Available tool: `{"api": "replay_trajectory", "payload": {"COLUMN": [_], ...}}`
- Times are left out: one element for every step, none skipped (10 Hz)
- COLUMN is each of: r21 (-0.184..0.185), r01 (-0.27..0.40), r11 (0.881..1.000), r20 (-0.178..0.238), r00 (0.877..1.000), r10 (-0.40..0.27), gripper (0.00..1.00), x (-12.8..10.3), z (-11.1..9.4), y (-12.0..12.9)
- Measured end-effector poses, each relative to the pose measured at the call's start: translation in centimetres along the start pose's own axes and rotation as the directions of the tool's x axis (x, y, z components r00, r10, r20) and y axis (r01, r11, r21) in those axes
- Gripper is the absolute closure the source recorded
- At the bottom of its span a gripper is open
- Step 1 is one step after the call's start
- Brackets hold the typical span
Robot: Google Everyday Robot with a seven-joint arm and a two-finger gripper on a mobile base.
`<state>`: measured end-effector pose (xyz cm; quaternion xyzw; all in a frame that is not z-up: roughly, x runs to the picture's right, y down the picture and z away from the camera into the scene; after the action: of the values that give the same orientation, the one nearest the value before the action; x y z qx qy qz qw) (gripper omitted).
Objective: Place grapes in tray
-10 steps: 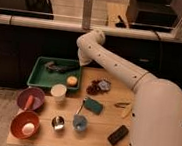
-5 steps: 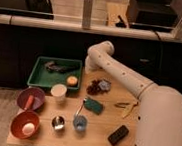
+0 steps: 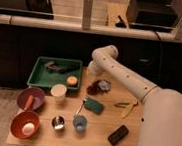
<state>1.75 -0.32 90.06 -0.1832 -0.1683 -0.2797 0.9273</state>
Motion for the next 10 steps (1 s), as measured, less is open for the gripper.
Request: {"api": "replay_trajectory", "payload": {"r21": [-0.013, -0.035, -0.044, -0.058, -0.068, -0.075, -0.08, -0.082, -0.09, -0.098], "r01": [0.025, 0.044, 0.05, 0.054, 0.047, 0.043, 0.036, 0.024, 0.023, 0.025], "r11": [1.0, 0.998, 0.998, 0.997, 0.997, 0.996, 0.996, 0.996, 0.996, 0.995], "r20": [-0.001, -0.002, -0.002, -0.009, -0.016, -0.022, -0.031, -0.034, -0.036, -0.041], "r00": [1.0, 0.999, 0.999, 0.998, 0.999, 0.999, 0.999, 0.999, 0.999, 0.999], "r10": [-0.025, -0.044, -0.05, -0.054, -0.048, -0.045, -0.038, -0.027, -0.026, -0.029], "gripper": [0.2, 0.2, 0.2, 0.2, 0.2, 0.2, 0.2, 0.2, 0.2, 0.2], "x": [0.0, 0.2, 0.2, 0.5, 0.3, 0.1, -0.1, -0.3, -0.6, -1.0], "z": [0.0, 0.3, 0.7, 1.2, 2.0, 2.7, 3.3, 3.6, 4.0, 4.6], "y": [0.4, 1.0, 1.4, 2.2, 2.7, 3.0, 3.5, 3.9, 4.3, 4.7]}}
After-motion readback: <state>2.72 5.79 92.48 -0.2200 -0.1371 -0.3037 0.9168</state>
